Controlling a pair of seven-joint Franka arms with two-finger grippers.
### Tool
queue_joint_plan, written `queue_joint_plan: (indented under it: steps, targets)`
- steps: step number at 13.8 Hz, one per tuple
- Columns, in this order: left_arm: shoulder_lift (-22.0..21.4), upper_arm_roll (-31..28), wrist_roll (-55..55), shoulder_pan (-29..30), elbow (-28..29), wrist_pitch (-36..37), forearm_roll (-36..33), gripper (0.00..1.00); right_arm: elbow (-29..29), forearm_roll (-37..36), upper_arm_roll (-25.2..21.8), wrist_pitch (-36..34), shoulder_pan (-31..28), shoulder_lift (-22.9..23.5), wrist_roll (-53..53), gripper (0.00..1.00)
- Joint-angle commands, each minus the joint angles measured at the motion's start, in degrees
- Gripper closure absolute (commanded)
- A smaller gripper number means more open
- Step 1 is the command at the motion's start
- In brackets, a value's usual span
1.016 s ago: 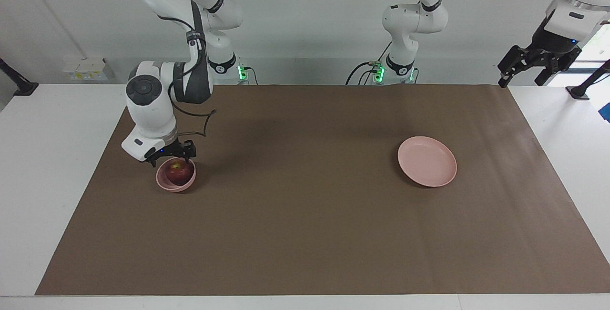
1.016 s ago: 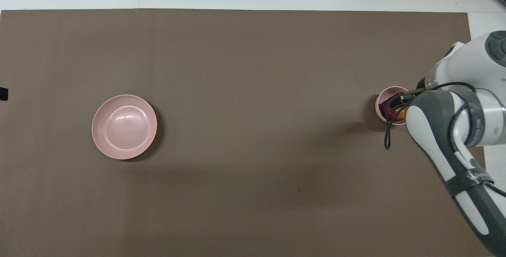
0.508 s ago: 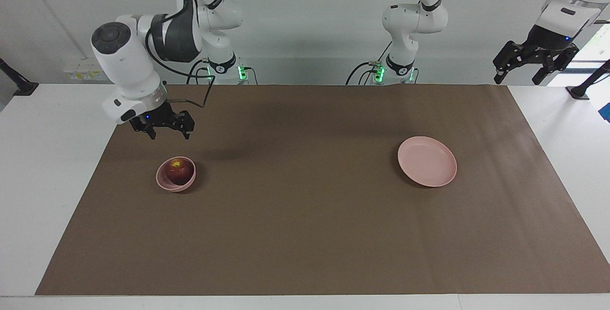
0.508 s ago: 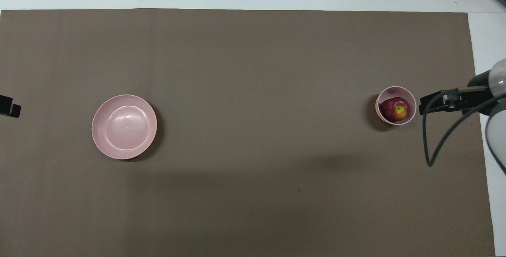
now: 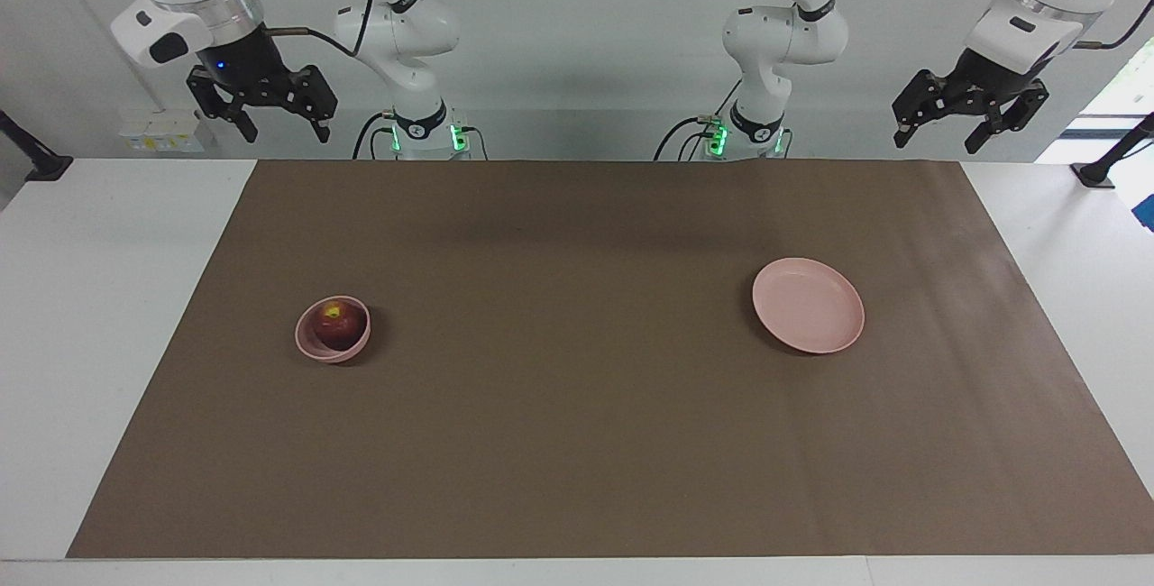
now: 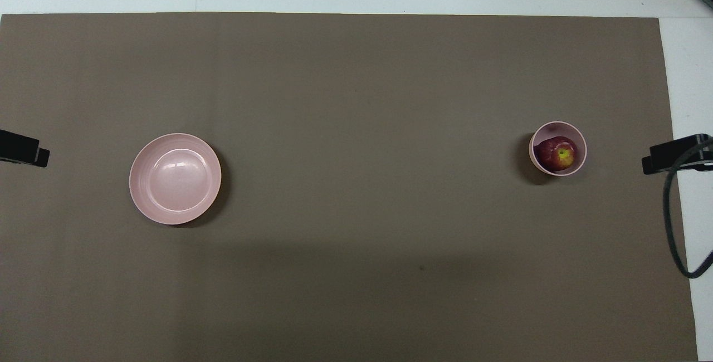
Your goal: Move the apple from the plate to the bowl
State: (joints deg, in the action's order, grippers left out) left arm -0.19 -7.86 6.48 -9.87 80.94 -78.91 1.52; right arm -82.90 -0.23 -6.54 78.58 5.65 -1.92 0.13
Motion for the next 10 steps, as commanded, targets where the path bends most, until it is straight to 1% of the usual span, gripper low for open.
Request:
queue_joint_plan:
  steps: [1,3,5,10]
  targets:
    - [-1.48,-1.02,-0.76,-1.38,1.41,0.6,0.5,0.0,-1.56,1.11,-0.4,-0.36,-1.07,-1.25,-0.74,0.0]
    - [-1.48,-1.1,-0.76,-1.03,1.5,0.69,0.5,0.0,-1.92,0.33,-0.31,0.25,-0.99,-1.42,-3.63,0.0]
    - [-1.48,-1.1,-0.76,-0.77,1.5,0.69,0.5,0.0,-4.45,0.15,-0.31,3.84,-1.08,-1.95,-6.02,0.0]
    - [-1.48,-1.1,-0.76,-0.59,1.5,0.69,0.5,0.0,-5.08,-1.7,-0.31,4.3,-0.99,-2.13,-7.25,0.0]
